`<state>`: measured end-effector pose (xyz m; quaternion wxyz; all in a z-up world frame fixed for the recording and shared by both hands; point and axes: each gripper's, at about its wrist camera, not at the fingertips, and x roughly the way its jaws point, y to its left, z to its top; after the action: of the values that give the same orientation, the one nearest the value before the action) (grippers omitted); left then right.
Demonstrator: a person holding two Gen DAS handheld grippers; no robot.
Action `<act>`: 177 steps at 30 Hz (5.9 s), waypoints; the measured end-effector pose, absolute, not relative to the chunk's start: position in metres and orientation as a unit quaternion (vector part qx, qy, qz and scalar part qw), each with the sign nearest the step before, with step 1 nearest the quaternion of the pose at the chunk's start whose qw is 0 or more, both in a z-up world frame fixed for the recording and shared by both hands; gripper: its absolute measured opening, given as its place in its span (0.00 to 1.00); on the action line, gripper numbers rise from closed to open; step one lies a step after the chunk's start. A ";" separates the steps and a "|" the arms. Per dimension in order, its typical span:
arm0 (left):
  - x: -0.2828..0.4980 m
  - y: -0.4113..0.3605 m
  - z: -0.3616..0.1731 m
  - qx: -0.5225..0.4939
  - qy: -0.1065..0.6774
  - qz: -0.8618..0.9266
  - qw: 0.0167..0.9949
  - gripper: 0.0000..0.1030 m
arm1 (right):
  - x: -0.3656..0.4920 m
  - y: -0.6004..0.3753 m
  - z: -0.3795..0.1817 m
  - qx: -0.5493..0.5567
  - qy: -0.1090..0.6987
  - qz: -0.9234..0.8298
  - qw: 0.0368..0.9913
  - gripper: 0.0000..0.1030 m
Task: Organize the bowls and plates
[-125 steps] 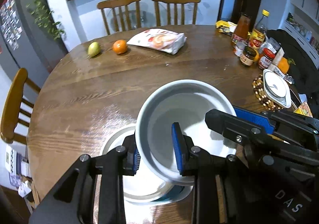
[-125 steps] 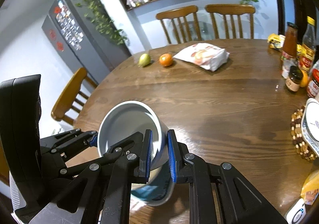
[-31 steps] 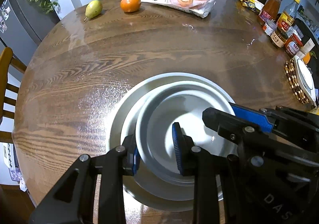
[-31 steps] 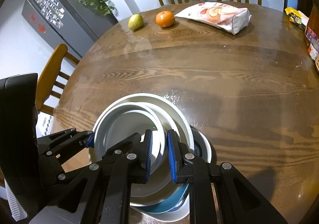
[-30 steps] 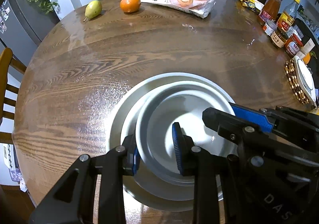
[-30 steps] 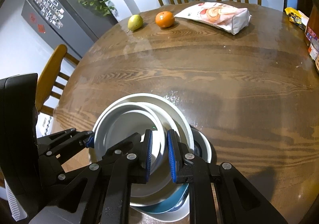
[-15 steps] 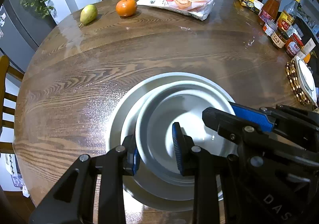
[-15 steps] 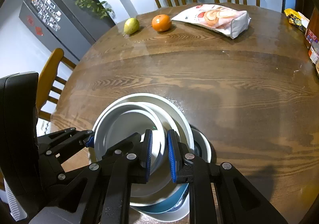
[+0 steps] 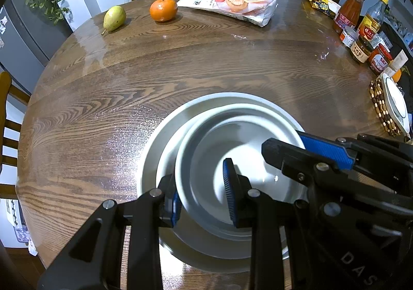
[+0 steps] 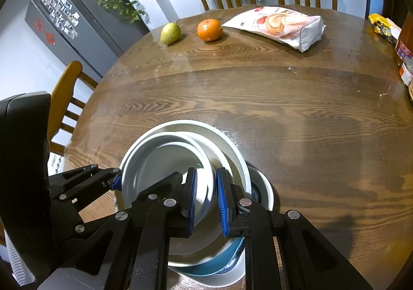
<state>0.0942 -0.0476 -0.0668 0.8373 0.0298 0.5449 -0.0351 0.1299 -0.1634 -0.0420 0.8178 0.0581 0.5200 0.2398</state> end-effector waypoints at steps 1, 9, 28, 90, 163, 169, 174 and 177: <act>0.094 -0.048 -0.066 0.031 0.545 -0.035 0.837 0.26 | 0.130 -0.163 -0.042 0.058 0.520 0.240 0.818 0.18; 0.095 -0.047 -0.067 0.033 0.544 -0.036 0.837 0.26 | 0.130 -0.164 -0.042 0.060 0.520 0.239 0.818 0.18; 0.093 -0.051 -0.068 0.037 0.544 -0.034 0.837 0.26 | 0.129 -0.166 -0.043 0.063 0.520 0.236 0.818 0.18; 0.081 -0.054 -0.064 0.042 0.537 -0.042 0.841 0.30 | 0.113 -0.168 -0.040 0.064 0.519 0.215 0.825 0.18; 0.024 -0.046 0.010 0.041 0.433 -0.035 0.900 0.75 | 0.057 -0.201 0.032 0.082 0.401 0.221 0.885 0.68; 0.017 -0.038 0.016 0.029 0.430 -0.026 0.902 0.78 | 0.048 -0.208 0.038 0.070 0.390 0.215 0.893 0.68; 0.010 -0.037 0.018 0.033 0.429 -0.025 0.902 0.88 | 0.043 -0.211 0.038 0.056 0.388 0.210 0.896 0.83; 0.006 -0.036 0.018 0.036 0.427 -0.022 0.903 0.96 | 0.040 -0.214 0.038 0.050 0.387 0.206 0.897 0.84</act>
<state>0.0063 -0.0358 0.0175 0.9031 0.0363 0.4274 -0.0218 0.0401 -0.2144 0.0381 0.8974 0.0504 0.3872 0.2057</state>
